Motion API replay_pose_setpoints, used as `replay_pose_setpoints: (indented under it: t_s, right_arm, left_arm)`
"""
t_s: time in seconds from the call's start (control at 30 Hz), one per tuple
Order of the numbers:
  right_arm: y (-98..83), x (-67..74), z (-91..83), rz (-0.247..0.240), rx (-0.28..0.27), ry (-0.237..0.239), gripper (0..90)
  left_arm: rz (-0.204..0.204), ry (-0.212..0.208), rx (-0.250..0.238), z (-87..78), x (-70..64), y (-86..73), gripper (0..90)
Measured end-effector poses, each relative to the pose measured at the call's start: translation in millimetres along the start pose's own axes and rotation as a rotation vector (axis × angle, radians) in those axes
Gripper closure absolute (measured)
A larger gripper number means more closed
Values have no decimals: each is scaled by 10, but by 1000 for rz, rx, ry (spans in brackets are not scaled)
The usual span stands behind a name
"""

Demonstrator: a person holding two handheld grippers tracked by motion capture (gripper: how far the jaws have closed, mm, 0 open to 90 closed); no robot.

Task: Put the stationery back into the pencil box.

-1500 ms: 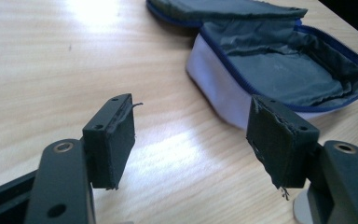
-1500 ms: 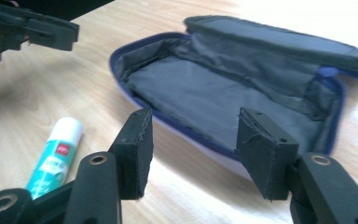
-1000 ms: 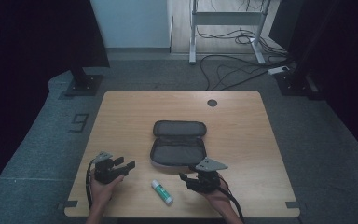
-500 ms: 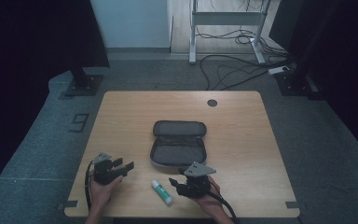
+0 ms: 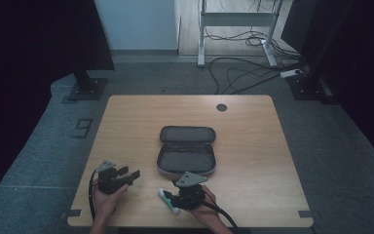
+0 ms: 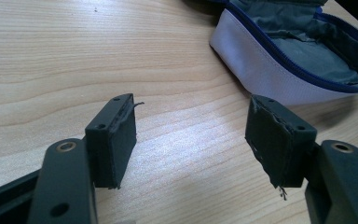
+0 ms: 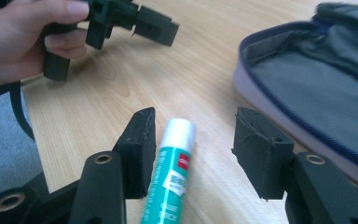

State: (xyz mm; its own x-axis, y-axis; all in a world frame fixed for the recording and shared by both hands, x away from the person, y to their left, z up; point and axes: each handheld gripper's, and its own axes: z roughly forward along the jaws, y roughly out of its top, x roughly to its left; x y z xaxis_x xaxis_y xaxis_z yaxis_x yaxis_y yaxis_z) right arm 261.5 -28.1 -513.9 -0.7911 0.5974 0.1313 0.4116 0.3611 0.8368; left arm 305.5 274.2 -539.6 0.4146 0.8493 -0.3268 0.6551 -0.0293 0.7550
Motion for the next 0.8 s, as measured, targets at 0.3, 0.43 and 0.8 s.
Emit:
replay_pose_setpoints:
  t_s: [0.3, 0.43, 0.8]
  right_arm:
    - [-98, 72, 137, -11, 61, 8, 505]
    - [-143, 104, 174, -29, 94, -1, 521]
    - [-236, 118, 209, -39, 145, -21, 566]
  left_arm:
    - [20, -2, 15, 6, -42, -4, 338]
    - [17, -2, 17, 12, -37, -7, 338]
    - [10, 3, 14, 5, -19, -12, 338]
